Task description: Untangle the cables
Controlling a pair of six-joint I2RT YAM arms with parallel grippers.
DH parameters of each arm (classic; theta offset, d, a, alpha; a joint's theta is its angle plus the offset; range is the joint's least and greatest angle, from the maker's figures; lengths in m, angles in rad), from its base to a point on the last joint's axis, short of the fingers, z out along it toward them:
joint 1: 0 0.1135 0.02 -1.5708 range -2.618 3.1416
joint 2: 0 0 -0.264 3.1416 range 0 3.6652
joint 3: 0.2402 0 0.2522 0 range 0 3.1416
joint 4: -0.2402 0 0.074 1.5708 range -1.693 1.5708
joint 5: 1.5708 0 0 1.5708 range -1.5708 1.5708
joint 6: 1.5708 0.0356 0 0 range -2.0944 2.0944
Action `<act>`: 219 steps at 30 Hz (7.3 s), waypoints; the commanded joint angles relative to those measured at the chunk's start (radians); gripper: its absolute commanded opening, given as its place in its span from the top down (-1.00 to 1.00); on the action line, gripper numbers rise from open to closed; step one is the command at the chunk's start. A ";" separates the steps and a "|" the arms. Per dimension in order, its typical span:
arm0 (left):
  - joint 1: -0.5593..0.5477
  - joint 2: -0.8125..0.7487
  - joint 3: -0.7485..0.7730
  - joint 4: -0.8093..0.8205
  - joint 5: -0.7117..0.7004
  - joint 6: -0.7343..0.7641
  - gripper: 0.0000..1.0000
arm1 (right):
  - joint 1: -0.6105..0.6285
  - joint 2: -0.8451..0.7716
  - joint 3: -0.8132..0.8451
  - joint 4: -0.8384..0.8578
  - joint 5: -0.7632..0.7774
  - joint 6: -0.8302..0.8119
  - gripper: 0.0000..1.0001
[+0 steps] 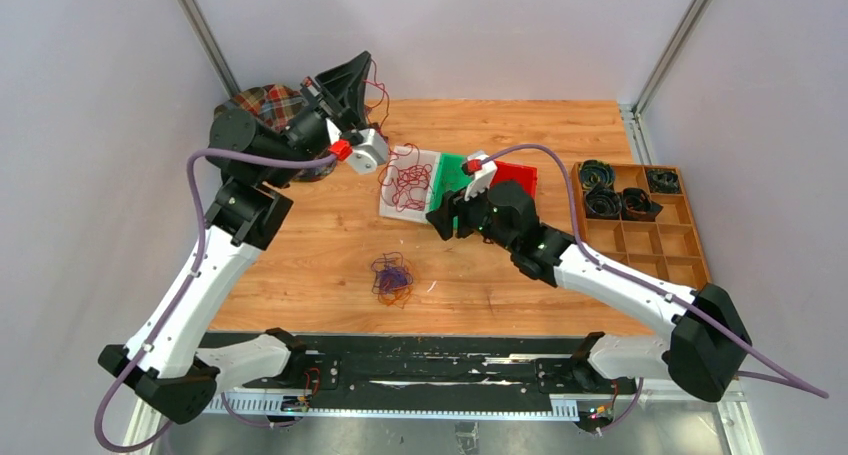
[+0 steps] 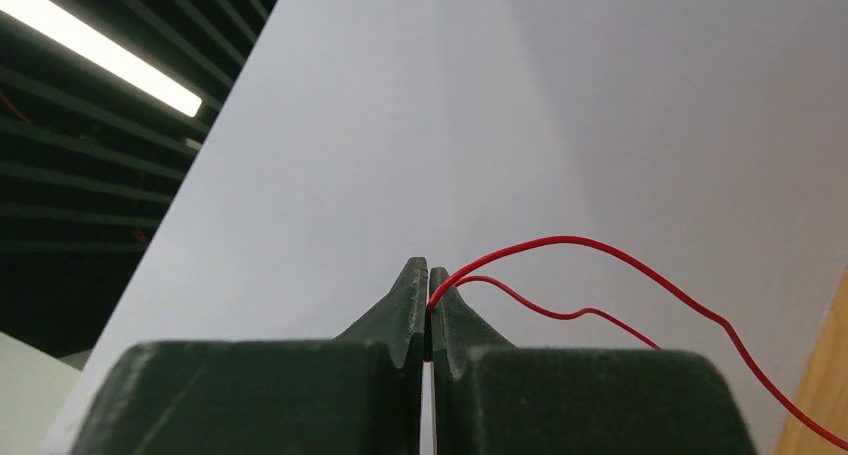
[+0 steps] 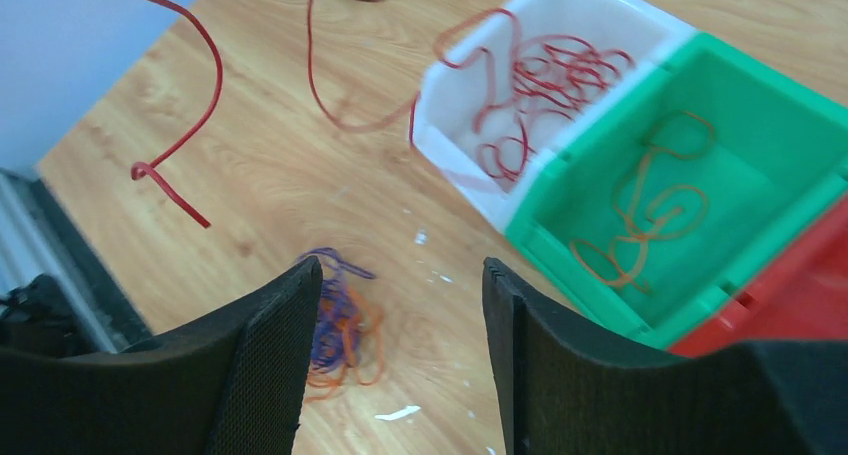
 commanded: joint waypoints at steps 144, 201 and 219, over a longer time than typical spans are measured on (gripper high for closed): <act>0.069 1.011 0.617 -1.032 -0.006 -0.122 -0.60 | -0.203 -0.260 -0.590 0.333 0.154 0.204 0.18; 0.071 0.606 -0.146 -1.044 0.083 0.030 -0.23 | -0.203 -0.236 -0.568 0.310 0.144 0.208 0.42; 0.040 0.651 -0.085 -1.182 0.147 0.057 -0.34 | -0.203 -0.254 -0.578 0.310 0.149 0.213 0.42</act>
